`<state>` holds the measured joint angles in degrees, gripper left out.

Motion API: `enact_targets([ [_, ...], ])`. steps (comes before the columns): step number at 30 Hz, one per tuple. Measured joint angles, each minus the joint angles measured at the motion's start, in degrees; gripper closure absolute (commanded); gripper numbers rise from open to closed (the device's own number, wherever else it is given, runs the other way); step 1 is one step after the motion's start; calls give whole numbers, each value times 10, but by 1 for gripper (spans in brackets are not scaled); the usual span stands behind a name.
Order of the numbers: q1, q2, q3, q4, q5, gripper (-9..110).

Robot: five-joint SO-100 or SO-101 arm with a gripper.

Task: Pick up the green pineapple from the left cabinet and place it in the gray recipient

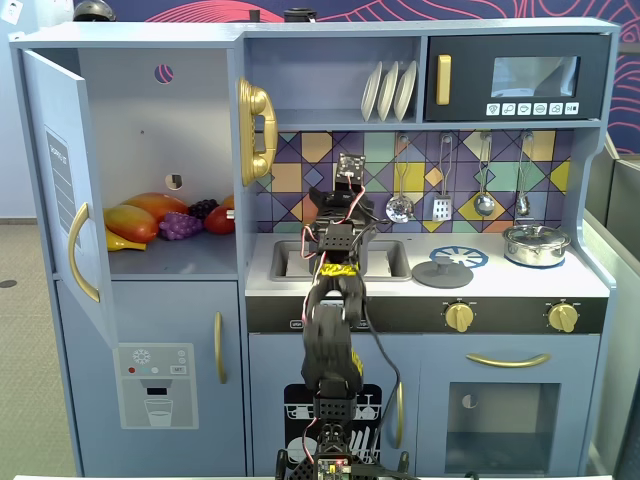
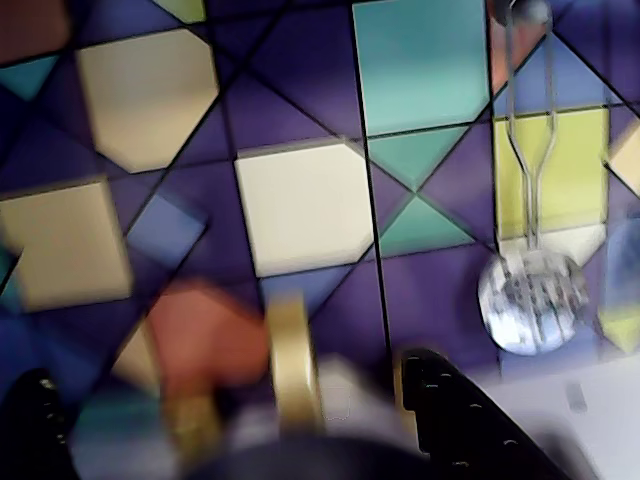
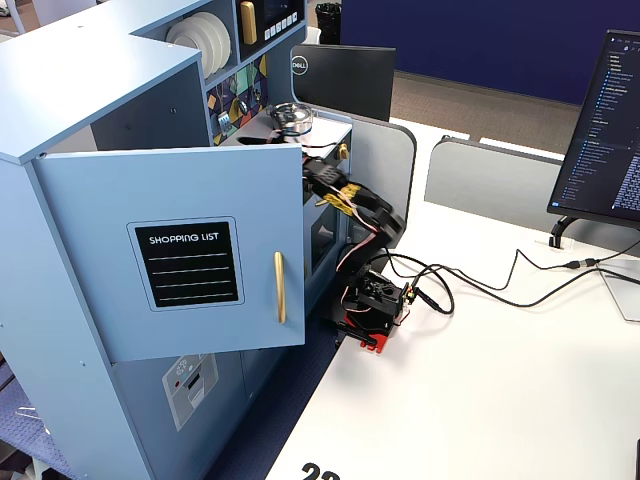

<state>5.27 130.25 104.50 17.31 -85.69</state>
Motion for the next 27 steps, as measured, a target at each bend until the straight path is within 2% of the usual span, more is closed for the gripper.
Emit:
enact_targets([
  [3,-1,121,69,138,2,65],
  [6,-2,241,157,268,4,71],
  [10,-4,339,272,372,8,78],
  [17,-49,433,460,410,-10,100],
  [27,-51,496,657,390,-27,101],
])
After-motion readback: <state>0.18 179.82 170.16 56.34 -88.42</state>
